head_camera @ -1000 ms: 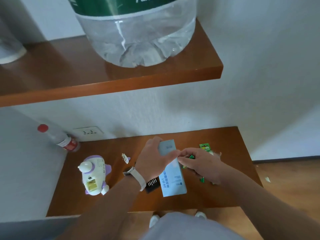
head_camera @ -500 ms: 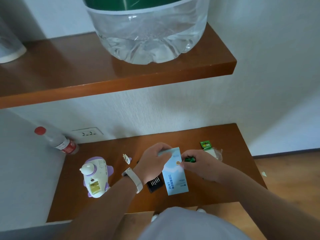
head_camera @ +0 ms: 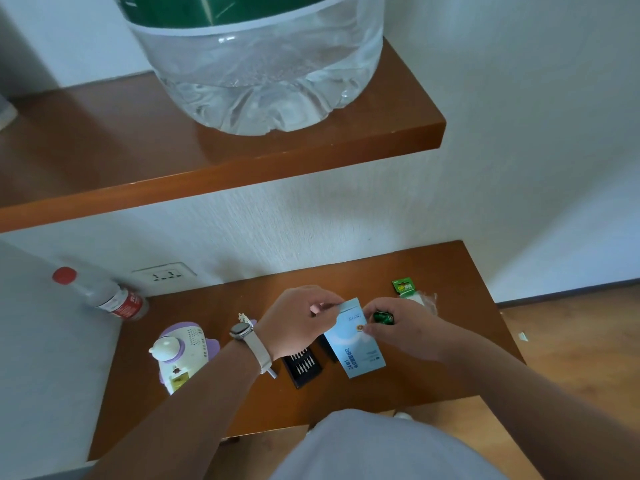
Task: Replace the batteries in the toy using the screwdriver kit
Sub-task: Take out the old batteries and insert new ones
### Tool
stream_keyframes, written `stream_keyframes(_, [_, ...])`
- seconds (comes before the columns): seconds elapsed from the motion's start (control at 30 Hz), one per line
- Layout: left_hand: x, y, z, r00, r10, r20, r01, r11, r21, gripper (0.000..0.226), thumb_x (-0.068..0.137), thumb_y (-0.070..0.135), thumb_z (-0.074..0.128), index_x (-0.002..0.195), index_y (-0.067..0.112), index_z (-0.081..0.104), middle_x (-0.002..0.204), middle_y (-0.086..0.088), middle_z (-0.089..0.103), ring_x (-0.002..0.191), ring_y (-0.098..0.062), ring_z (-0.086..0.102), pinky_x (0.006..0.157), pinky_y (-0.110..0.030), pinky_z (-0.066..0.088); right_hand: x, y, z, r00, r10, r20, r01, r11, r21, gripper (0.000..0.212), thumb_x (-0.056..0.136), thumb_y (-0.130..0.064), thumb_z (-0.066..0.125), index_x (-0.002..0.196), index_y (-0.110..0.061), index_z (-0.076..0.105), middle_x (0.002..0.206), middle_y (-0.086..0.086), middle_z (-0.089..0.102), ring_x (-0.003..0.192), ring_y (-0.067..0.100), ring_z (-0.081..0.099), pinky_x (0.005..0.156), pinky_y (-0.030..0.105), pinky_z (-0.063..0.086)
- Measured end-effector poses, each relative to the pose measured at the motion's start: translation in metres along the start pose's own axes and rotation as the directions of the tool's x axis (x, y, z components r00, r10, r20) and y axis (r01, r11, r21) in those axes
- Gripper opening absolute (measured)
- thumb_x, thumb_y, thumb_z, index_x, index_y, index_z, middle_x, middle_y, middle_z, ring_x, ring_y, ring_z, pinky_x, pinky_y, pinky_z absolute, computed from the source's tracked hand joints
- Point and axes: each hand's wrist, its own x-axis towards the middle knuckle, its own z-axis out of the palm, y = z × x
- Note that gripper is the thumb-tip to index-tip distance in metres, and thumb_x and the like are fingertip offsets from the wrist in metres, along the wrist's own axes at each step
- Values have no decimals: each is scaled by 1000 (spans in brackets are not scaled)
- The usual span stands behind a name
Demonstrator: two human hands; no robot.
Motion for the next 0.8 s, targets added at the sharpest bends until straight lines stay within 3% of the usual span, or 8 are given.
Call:
stream_keyframes(0.13, [1,2,0,992,122,-4,-120,976,183,40,97,41,41,122,28,70,90,22,65,80,-6,61,58,-21,47,1,1,-5,1000,-13,-15,12,998,-57,14,97,-49,51,102,-39,60,102,-28,67,76,-1,63,69,32,47])
stream_keyframes(0.3, [-2,6,4,980,199,-18,-184,936,301,41,103,32,36,128,20,65,99,7,70,79,-7,61,62,-29,49,-3,1,-10,999,-46,12,46,998,42,9,98,-42,54,98,-37,61,100,-26,64,70,2,67,49,16,45])
stream_keyframes(0.37, [-3,6,7,982,162,-95,-136,962,237,33,104,24,40,123,23,67,88,16,66,66,-2,58,55,-19,41,-4,1,-11,998,-56,18,55,998,44,8,99,-39,55,94,-37,60,101,-27,61,75,1,65,50,13,45])
stream_keyframes(0.47, [0,7,11,972,22,-236,-31,999,-34,31,104,12,45,112,35,65,75,18,64,52,-3,53,48,-16,39,-6,0,-12,998,-70,0,70,996,50,13,99,-35,55,86,-35,58,99,-27,58,70,-8,64,48,10,44])
stream_keyframes(0.53, [1,13,12,948,-23,-317,-20,991,-133,33,104,14,46,108,44,58,77,19,65,53,-1,55,48,-16,42,-7,-1,-15,997,-74,0,74,996,59,13,99,-37,54,88,-33,58,98,-26,59,63,-17,59,47,11,42])
stream_keyframes(0.63, [-1,23,13,920,-33,-391,-62,971,-229,21,101,32,50,108,52,54,87,20,63,62,-10,63,50,-25,51,-8,-2,-20,996,-92,5,92,994,67,11,99,-39,54,92,-34,60,103,-22,64,67,-11,62,49,14,43])
stream_keyframes(0.73, [-6,27,12,914,5,-405,-101,971,-216,20,87,52,57,107,50,55,96,23,61,67,-7,61,57,-18,49,-9,0,-23,994,-107,-22,108,991,85,12,99,-39,54,90,-38,61,105,-19,68,59,-6,59,48,15,41])
stream_keyframes(0.8, [-11,26,11,912,94,-400,-148,984,-105,14,86,48,59,99,44,56,98,24,59,76,-6,61,63,-17,52,-9,1,-25,996,-92,-21,94,990,106,12,99,-40,53,93,-37,63,106,-18,69,53,-5,55,48,15,39])
